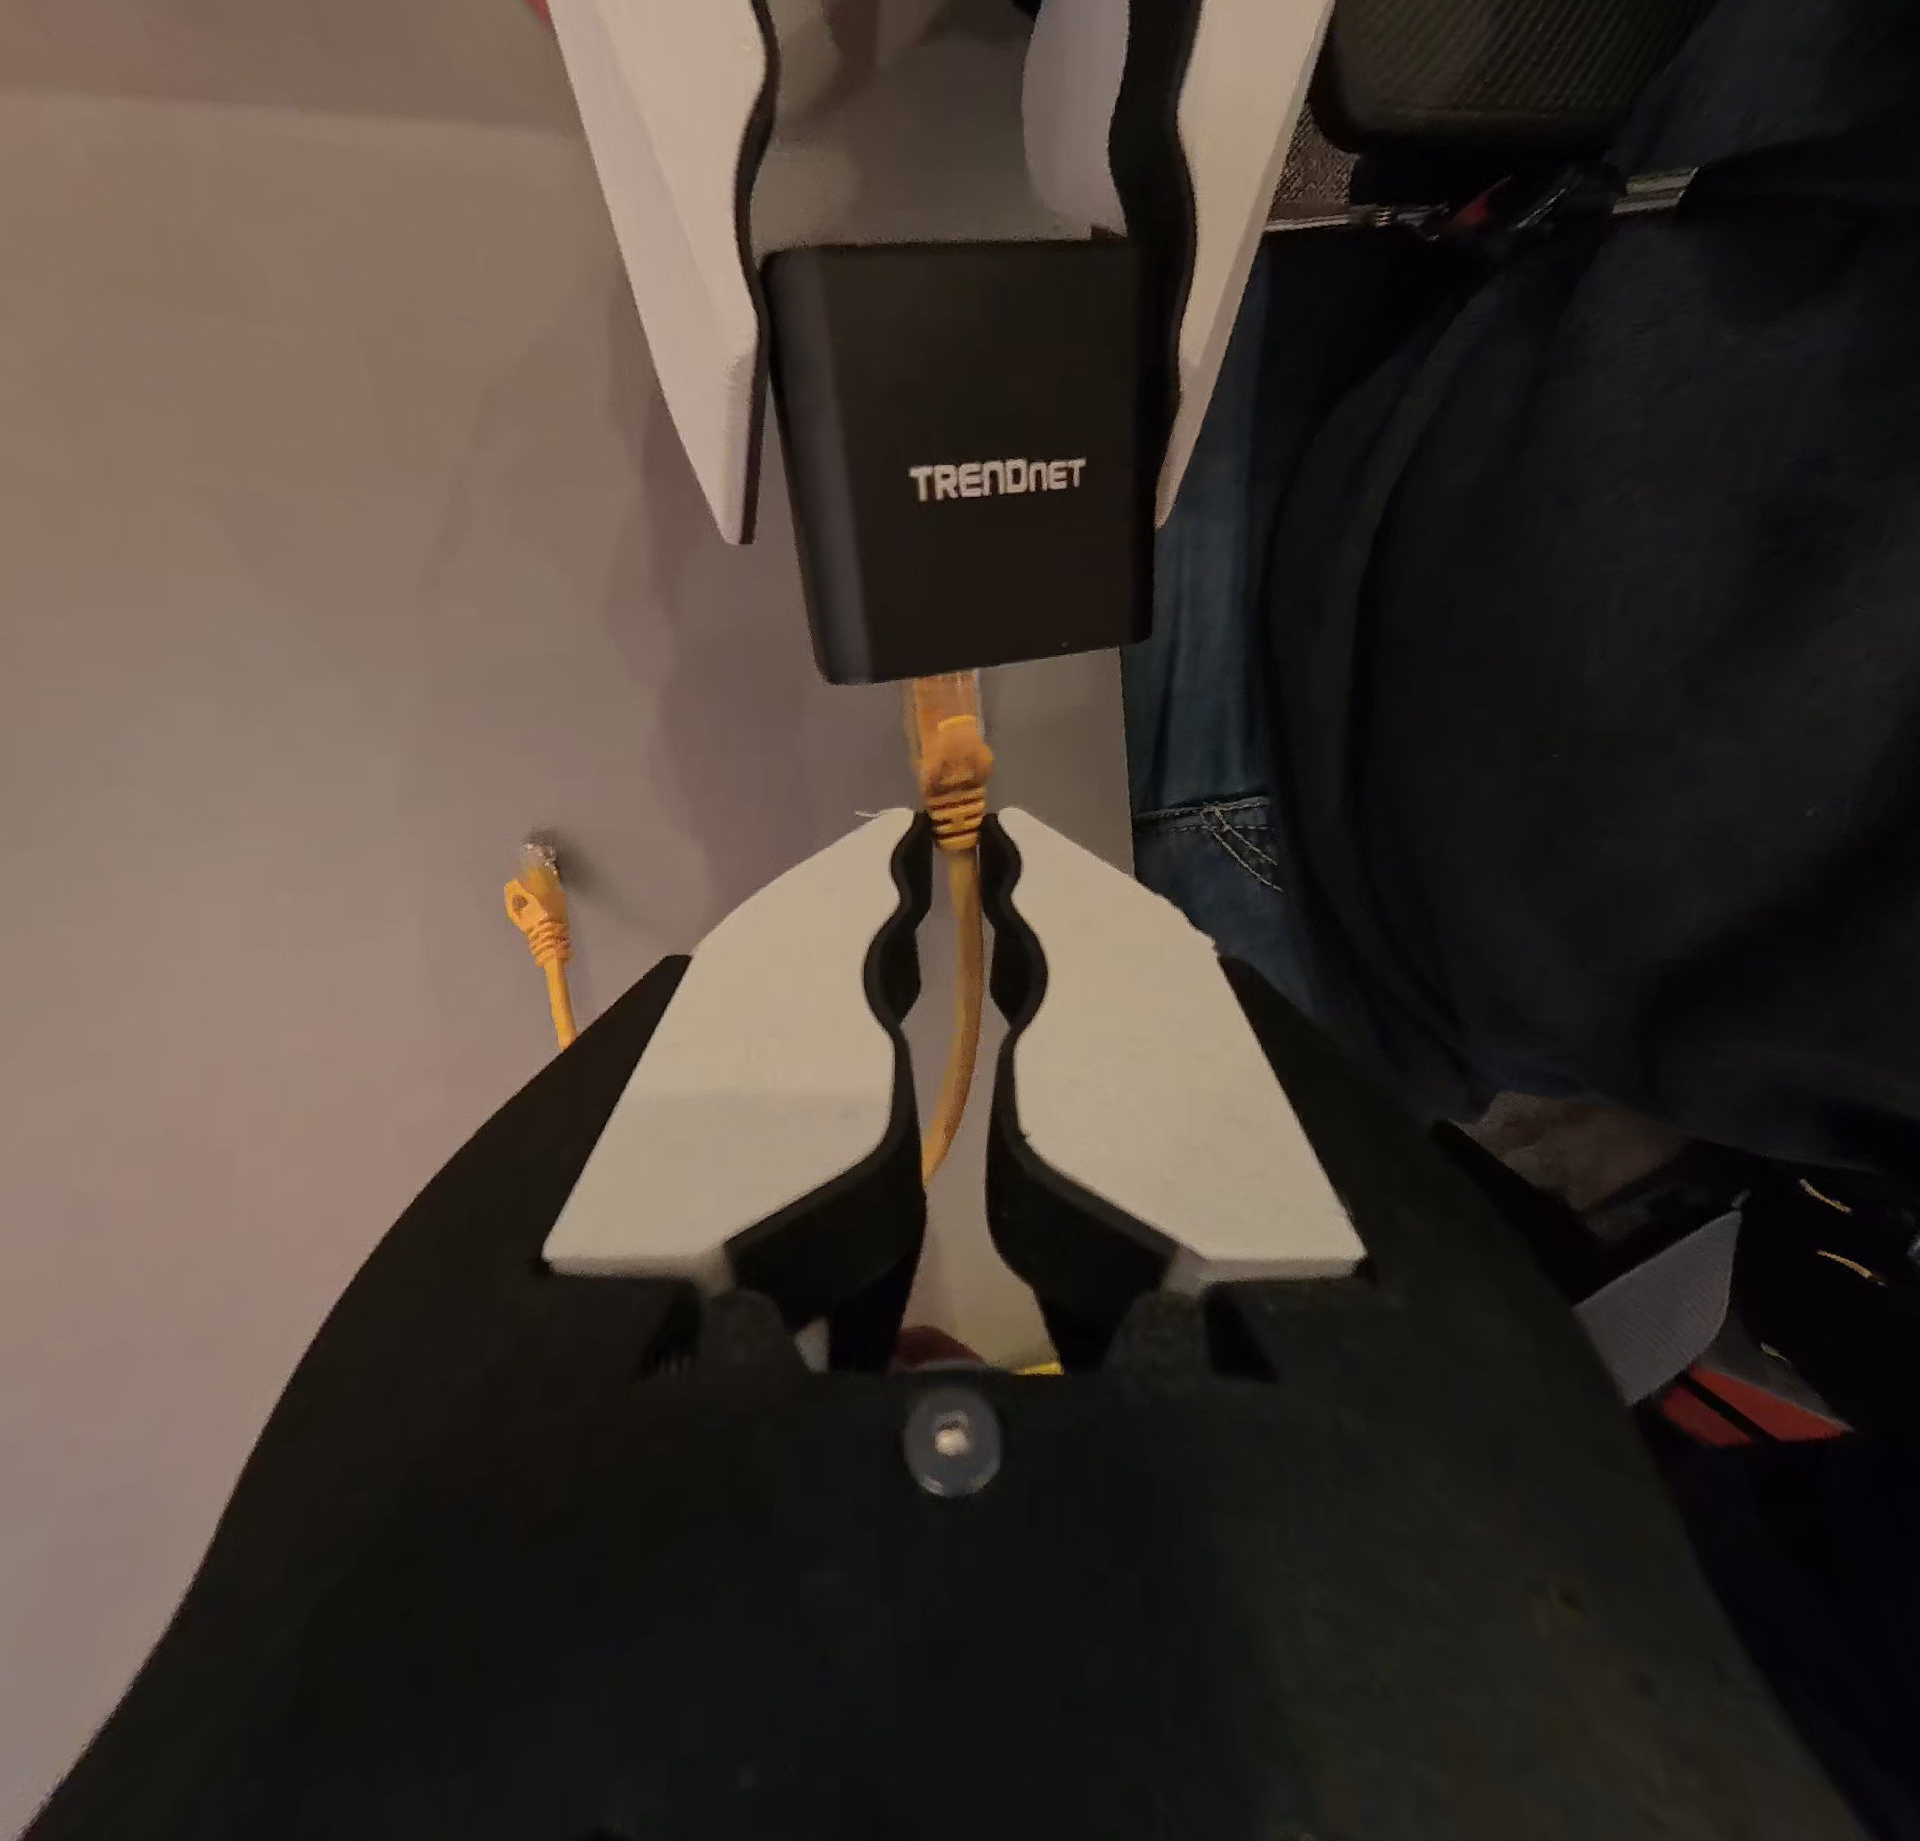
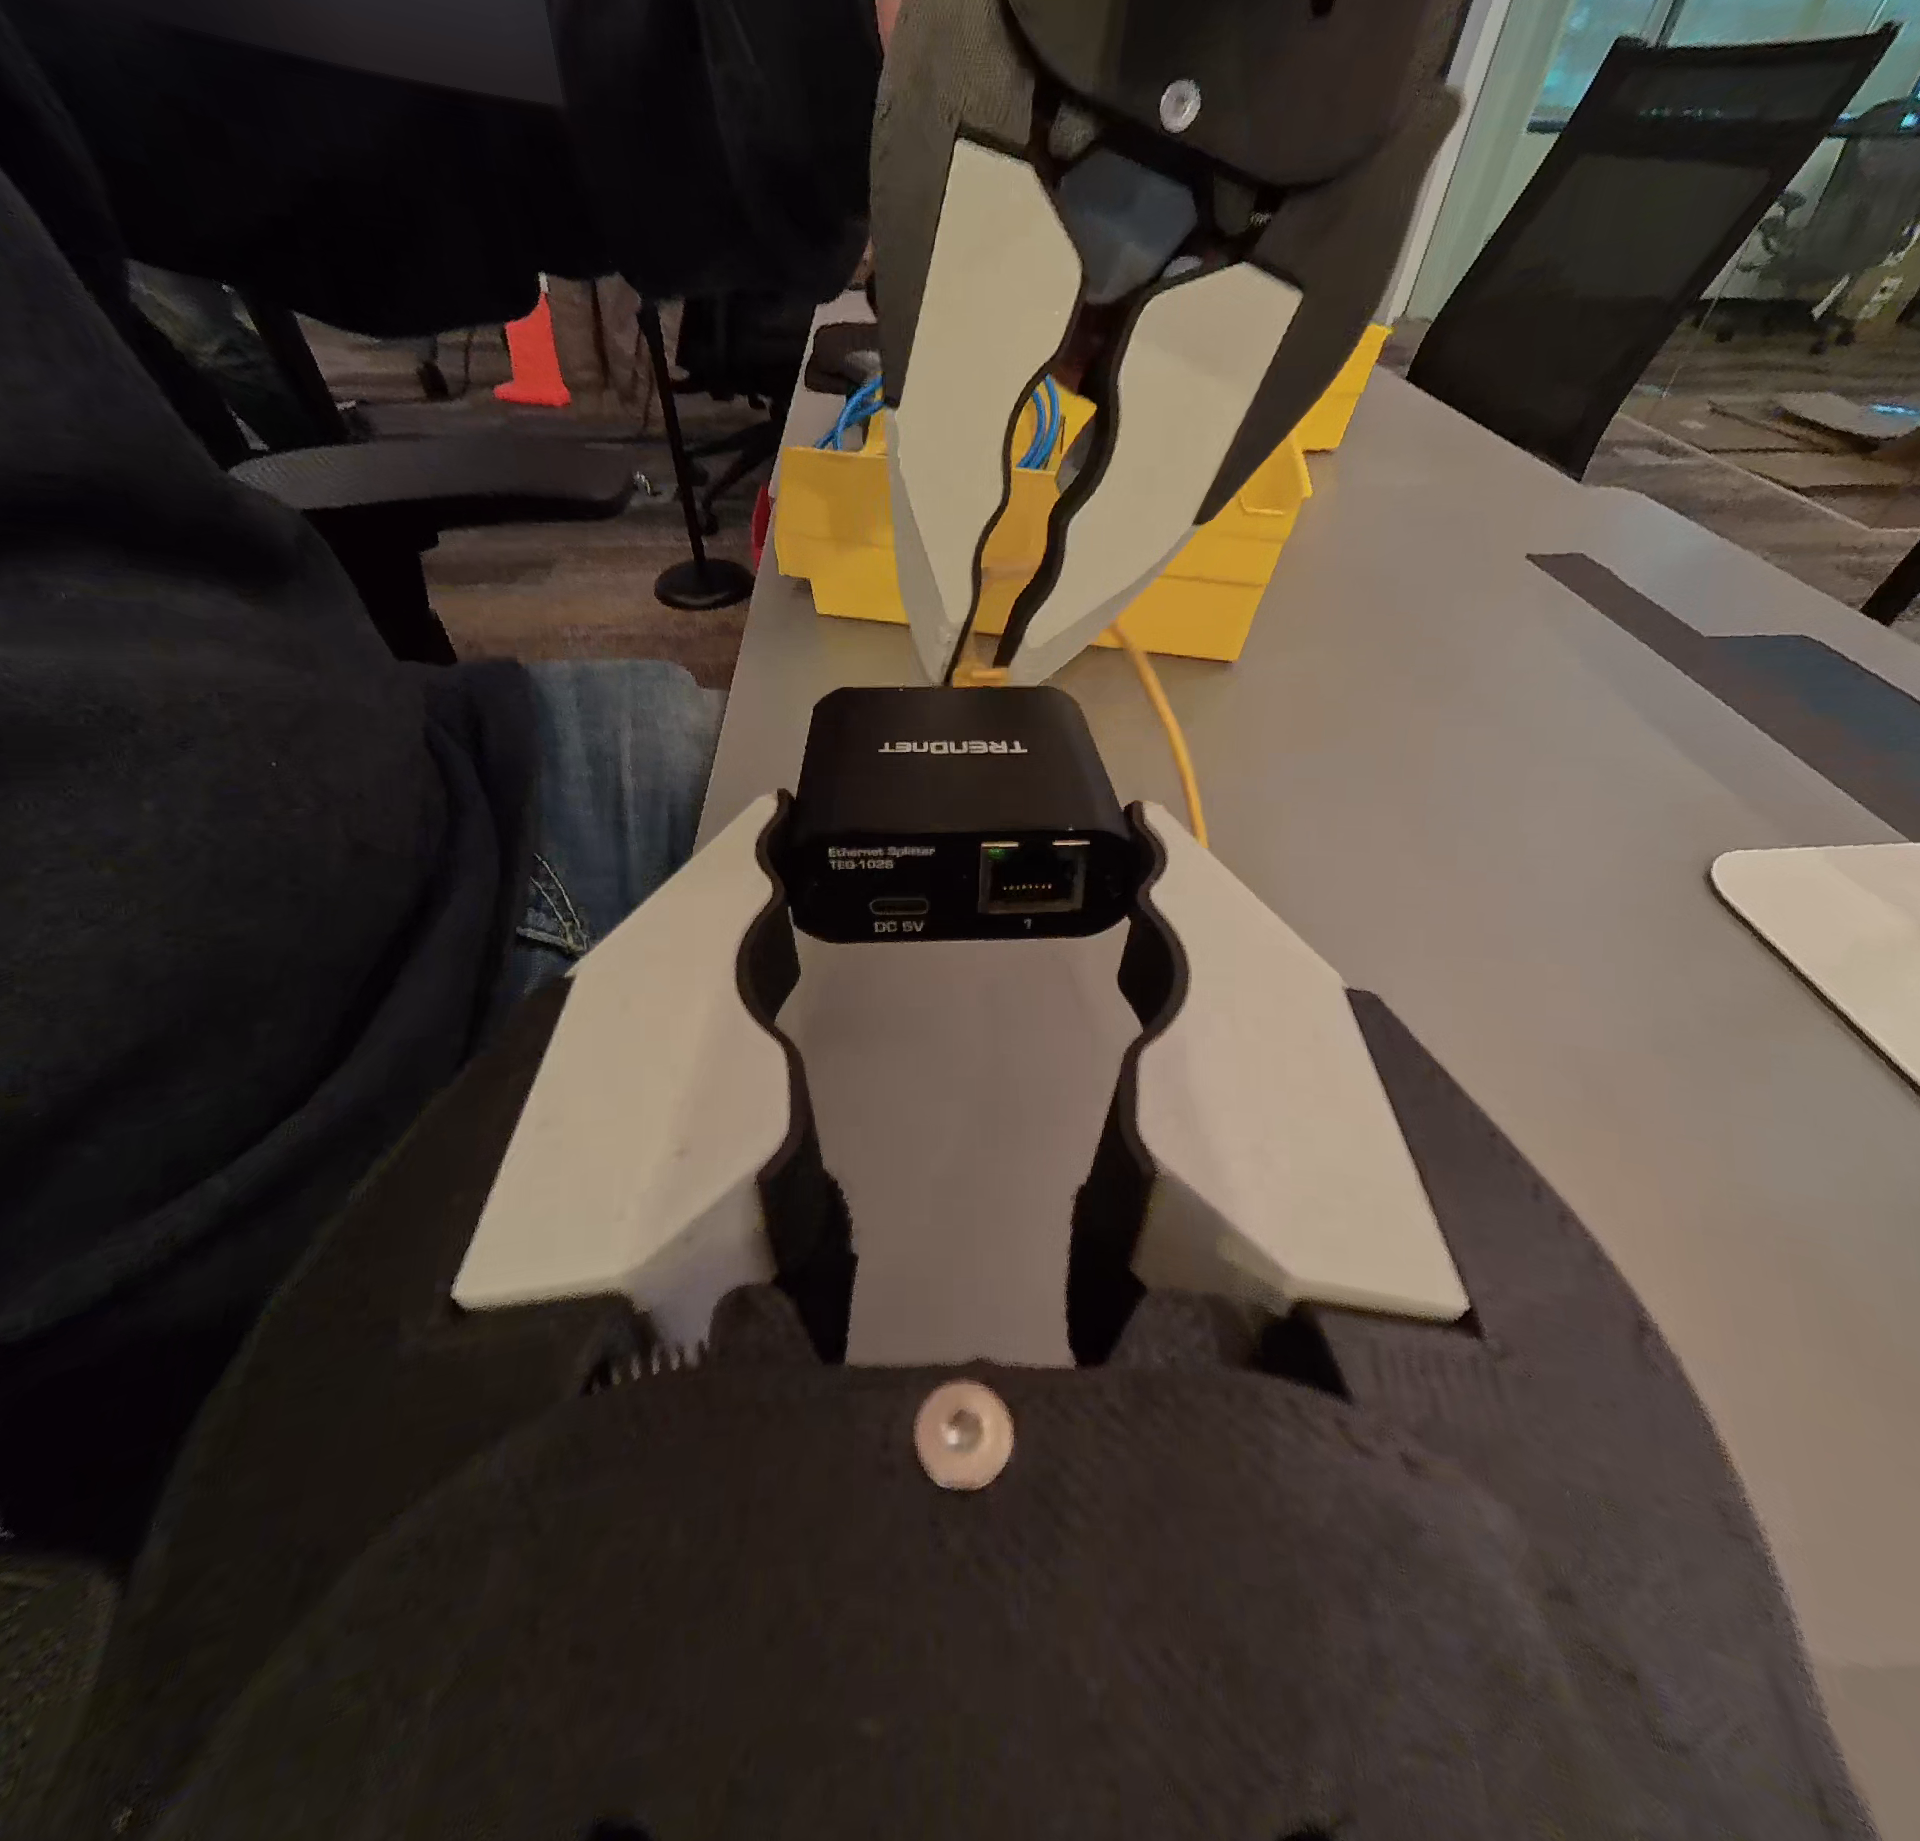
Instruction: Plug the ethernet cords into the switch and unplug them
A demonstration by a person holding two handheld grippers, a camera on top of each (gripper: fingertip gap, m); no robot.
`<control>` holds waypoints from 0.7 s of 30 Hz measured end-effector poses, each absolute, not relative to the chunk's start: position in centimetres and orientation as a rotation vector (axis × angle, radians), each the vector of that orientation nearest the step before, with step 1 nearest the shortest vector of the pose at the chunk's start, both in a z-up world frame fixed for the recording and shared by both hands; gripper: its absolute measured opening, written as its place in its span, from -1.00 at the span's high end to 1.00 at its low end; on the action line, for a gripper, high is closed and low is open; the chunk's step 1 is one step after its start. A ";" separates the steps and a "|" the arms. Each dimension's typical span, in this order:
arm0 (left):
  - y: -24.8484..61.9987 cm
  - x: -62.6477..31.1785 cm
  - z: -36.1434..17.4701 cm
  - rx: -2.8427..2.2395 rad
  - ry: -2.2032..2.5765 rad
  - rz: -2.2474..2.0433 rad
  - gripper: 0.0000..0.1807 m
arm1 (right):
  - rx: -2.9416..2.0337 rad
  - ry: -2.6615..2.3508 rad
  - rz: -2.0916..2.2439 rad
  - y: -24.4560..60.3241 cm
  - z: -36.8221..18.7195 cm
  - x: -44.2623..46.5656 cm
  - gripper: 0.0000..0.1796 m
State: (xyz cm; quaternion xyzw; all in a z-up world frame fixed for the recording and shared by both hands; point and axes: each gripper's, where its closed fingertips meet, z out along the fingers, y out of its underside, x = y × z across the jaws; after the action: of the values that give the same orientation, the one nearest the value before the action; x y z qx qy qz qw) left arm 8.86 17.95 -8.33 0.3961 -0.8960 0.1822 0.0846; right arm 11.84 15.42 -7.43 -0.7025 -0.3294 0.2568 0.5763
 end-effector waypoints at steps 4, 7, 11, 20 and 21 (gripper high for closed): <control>18.4 9.4 -8.5 1.194 -2.725 0.476 0.91 | -1.650 -0.761 0.593 15.8 -7.4 12.1 0.32; 18.4 9.7 -9.0 1.198 -2.761 0.448 0.91 | -1.639 -0.769 0.588 15.7 -7.2 12.2 0.32; 18.8 10.1 -9.2 1.221 -2.805 0.390 0.92 | -1.670 -0.771 0.552 16.1 -7.6 12.5 0.32; 19.6 10.6 -9.6 1.256 -2.857 0.262 0.92 | -1.684 -0.760 0.502 16.7 -8.2 12.8 0.32; 19.6 10.5 -9.6 1.259 -2.843 0.262 0.92 | -1.673 -0.755 0.500 16.7 -8.0 12.7 0.32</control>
State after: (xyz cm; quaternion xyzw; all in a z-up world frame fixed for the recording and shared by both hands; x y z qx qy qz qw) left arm 10.49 19.63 -9.58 0.4035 -0.9110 0.0840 0.0106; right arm 12.66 16.71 -7.97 -0.7160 -0.3231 0.2138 0.5807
